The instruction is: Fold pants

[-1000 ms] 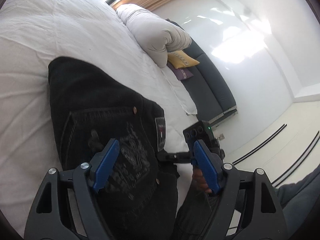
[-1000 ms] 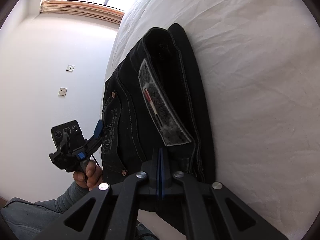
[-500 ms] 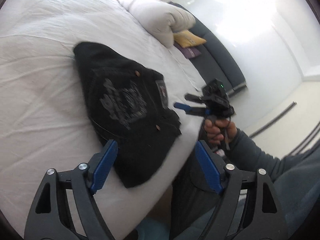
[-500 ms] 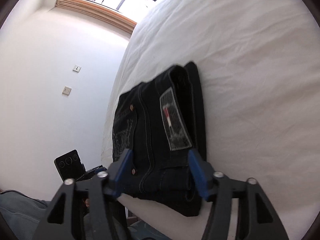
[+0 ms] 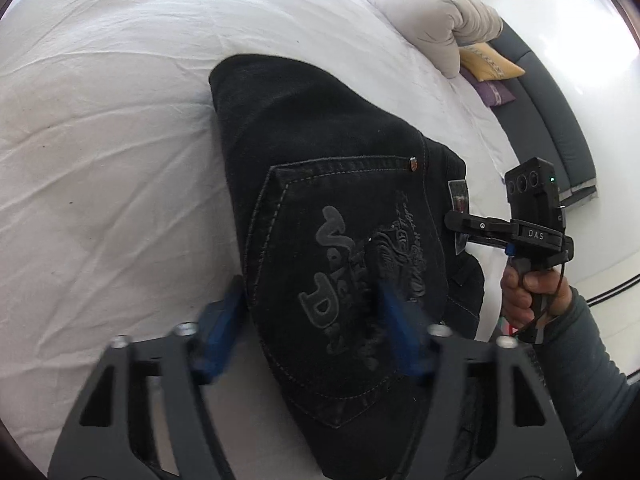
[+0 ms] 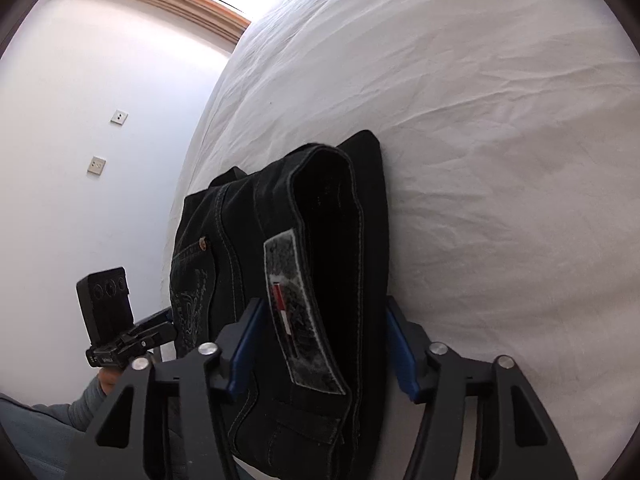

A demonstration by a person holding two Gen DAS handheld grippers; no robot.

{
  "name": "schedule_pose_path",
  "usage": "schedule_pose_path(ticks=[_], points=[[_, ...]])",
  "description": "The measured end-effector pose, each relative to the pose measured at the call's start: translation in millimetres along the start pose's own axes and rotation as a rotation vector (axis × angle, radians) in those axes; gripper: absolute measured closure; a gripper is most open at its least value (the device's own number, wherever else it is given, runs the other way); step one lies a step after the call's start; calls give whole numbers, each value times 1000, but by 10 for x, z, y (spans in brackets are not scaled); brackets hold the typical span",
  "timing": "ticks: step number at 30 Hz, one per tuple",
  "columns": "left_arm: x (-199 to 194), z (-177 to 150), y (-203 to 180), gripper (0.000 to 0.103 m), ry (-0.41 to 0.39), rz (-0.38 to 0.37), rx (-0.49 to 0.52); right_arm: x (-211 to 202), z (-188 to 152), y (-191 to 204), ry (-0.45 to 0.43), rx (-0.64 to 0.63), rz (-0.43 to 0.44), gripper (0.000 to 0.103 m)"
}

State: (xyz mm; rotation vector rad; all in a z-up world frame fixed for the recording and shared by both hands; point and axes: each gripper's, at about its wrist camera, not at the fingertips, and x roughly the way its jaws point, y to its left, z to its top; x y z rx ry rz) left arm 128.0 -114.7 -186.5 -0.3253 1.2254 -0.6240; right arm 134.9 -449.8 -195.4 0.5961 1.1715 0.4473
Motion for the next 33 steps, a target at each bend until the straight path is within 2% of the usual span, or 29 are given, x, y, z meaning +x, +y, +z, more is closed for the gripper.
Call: schedule_pose_path(ticks=[3,5,7,10,13,17,22,28,33], points=[[74,80,-119,62,-3,39,-3,0,28,137,-3,-11,-47,62],[40,71,-184,71,-11,55,11,-30,-8,248,-12,-39,-92,68],[-23,67,-227,76,-22,64,20,-65,-31,406,-25,-79,-139,77],[-138,96,-197,82,-36,40,-2,-150,-46,685,-57,-134,-172,81],[-377,209,-232,83,-84,26,10,-285,3,948,-90,-197,-182,82],[-767,494,-231,83,-175,58,50,-379,239,1245,-144,-255,-162,82],[-1064,906,-85,83,-236,142,101,-177,707,1481,-170,-303,-149,82],[-956,1254,406,83,-225,214,68,433,1244,1510,-133,-289,-142,82],[-574,1427,672,83,-184,270,49,863,1446,1304,-97,-242,-153,82]])
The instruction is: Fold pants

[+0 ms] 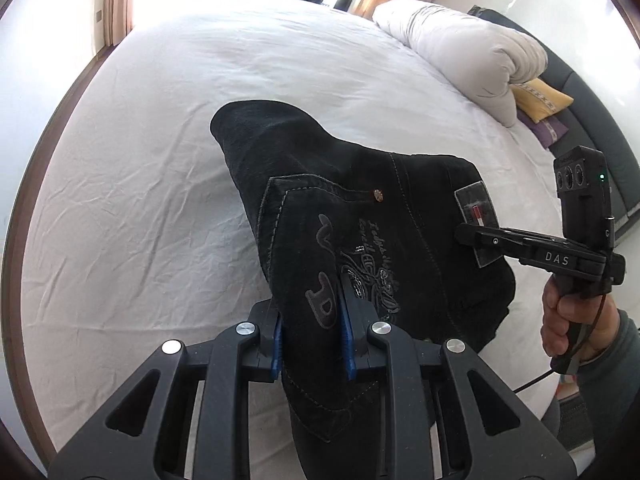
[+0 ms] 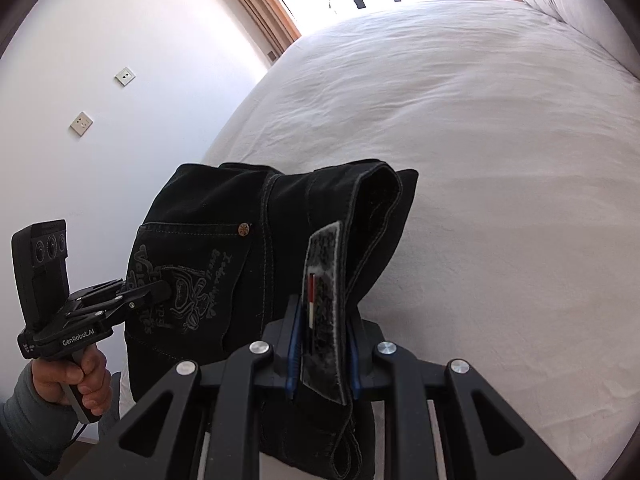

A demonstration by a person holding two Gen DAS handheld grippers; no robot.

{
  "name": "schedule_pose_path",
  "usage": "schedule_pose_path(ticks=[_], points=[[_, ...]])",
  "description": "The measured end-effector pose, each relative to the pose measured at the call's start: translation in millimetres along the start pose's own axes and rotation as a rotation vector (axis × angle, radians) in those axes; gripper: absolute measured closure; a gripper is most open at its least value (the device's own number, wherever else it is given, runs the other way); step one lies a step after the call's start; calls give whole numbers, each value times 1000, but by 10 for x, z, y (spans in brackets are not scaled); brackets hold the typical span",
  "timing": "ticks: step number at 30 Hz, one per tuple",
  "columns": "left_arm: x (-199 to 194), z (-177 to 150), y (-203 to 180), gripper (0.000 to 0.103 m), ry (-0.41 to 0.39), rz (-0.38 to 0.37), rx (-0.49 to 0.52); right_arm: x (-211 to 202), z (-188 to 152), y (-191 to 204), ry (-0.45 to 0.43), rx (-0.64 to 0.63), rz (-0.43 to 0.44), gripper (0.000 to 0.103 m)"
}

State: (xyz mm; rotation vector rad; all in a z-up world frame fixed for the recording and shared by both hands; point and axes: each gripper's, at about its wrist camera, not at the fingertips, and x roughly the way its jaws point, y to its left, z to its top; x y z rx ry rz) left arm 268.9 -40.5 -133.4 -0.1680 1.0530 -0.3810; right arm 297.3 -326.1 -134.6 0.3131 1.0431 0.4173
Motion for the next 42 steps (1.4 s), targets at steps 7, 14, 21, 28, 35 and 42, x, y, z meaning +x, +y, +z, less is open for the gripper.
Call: schedule_pose_path(ticks=[7,14,21,28,35,42], points=[[232,-61,95,59,-13,32,-22,143,-165,-359,-8,128,13,47],[-195,-164,105,34,-125,88,-50,-324,-383,-237,-81,139,-63,38],[-1319,-673,-314,8,-443,163,-12,-1323,-858,326,-371,27,-245,23],[-2487,-1277,-1113,0,-795,378,159,-2322,-1376,1150,-764,-148,-316,0],[-3230,-1657,-1606,0,-870,388,262,-2880,-1595,1780,-896,-214,-382,0],[-3367,-1713,-1694,0,-701,412,220,-3007,-1737,2145,-795,-258,-399,0]])
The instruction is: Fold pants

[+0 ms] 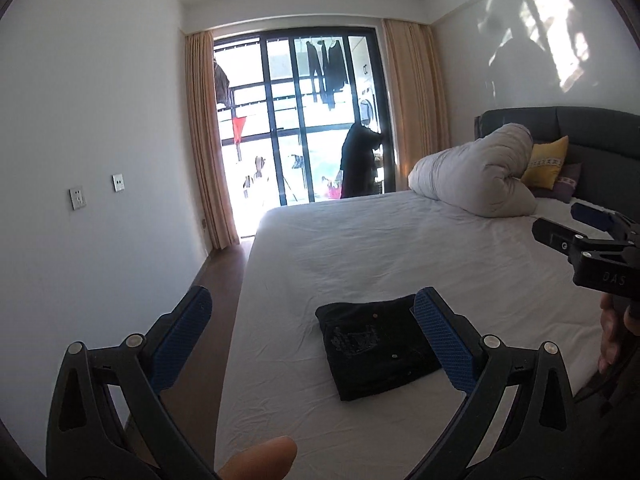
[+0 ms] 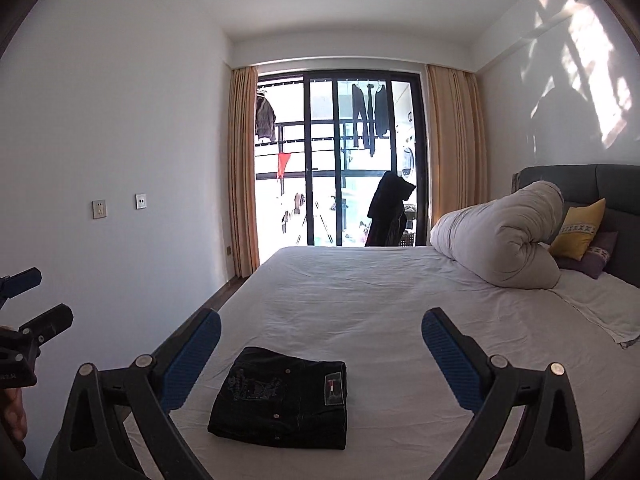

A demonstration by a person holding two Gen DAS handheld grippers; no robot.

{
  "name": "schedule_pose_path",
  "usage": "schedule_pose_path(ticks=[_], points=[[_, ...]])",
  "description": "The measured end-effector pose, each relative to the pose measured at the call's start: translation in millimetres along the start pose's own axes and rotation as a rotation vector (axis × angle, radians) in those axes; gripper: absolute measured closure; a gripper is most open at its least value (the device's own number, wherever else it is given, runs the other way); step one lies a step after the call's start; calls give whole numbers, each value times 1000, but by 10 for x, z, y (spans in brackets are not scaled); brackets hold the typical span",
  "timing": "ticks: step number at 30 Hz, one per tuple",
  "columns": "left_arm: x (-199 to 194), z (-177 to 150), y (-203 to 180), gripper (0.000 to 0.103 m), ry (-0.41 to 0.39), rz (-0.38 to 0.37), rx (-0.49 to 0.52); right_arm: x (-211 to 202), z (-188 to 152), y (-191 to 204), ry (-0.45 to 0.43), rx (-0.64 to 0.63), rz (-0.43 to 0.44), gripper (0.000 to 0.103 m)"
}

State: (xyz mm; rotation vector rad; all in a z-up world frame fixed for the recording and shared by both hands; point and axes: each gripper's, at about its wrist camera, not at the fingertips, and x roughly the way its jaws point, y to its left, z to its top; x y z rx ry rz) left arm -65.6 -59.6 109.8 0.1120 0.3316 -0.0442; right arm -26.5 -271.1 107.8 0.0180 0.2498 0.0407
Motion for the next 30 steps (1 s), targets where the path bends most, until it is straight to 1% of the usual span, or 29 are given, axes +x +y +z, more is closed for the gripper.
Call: schedule_pose_path(ticks=[4,6,8,10,16,23,25,30], points=[[294,-169,-39,0,165,4,-37,115,-123,6,140,84,-10,0],[490,-277,-39,0,262,-3,-78,195,-204,6,205,121,-32,0],[601,-365,-27,0,321,-17,-114,284,-293,4,263,151,-39,0],[676,-441,-15,0,347,-13,-123,343,-374,37,302,160,-37,0],[892,-534,16,0,397,-7,-145,475,-528,158,376,128,-30,0],[1110,-621,-6,0,437,-21,-143,580,-600,163,427,131,-41,0],[1232,-643,-8,0,447,-24,-147,597,-613,160,438,130,-41,0],[1330,-681,-5,0,460,-23,-144,635,-648,164,459,130,-35,0]])
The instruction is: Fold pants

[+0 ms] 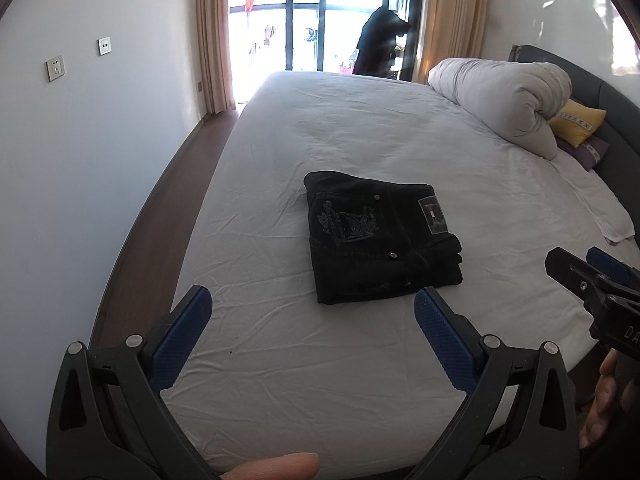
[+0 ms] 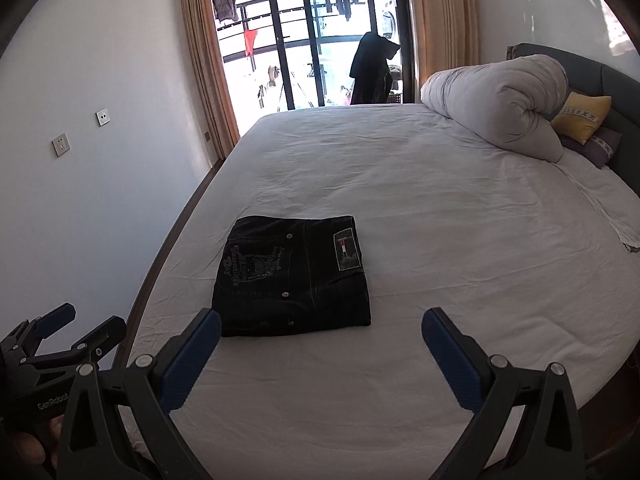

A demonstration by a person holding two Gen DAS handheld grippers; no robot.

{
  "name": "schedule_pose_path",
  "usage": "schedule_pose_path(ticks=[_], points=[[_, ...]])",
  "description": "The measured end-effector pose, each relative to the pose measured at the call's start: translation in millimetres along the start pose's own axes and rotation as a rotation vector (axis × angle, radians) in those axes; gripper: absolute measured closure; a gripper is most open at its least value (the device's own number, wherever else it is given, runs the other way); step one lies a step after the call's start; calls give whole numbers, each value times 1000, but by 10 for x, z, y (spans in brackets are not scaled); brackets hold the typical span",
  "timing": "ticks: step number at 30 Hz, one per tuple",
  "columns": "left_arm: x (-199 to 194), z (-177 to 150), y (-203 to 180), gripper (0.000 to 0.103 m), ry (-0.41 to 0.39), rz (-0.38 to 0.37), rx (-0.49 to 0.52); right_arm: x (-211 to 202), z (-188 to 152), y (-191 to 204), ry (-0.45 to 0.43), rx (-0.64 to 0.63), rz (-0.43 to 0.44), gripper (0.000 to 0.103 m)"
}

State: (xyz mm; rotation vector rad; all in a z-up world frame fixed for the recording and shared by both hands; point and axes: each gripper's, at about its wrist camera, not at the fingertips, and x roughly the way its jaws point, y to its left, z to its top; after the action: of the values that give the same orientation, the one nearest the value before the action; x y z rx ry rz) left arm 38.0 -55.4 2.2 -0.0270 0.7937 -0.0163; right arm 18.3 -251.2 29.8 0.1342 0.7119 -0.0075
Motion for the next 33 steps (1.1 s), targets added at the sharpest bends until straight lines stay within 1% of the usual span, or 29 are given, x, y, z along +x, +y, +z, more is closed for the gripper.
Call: schedule_pose_path(ticks=[19,33], points=[[164,-10,48,0,38,-4,-13,96,-24,59,46,-21,-1,0],[188,-27,38,0,42,-7,-14,163,-34,65,63,-27,0,0]])
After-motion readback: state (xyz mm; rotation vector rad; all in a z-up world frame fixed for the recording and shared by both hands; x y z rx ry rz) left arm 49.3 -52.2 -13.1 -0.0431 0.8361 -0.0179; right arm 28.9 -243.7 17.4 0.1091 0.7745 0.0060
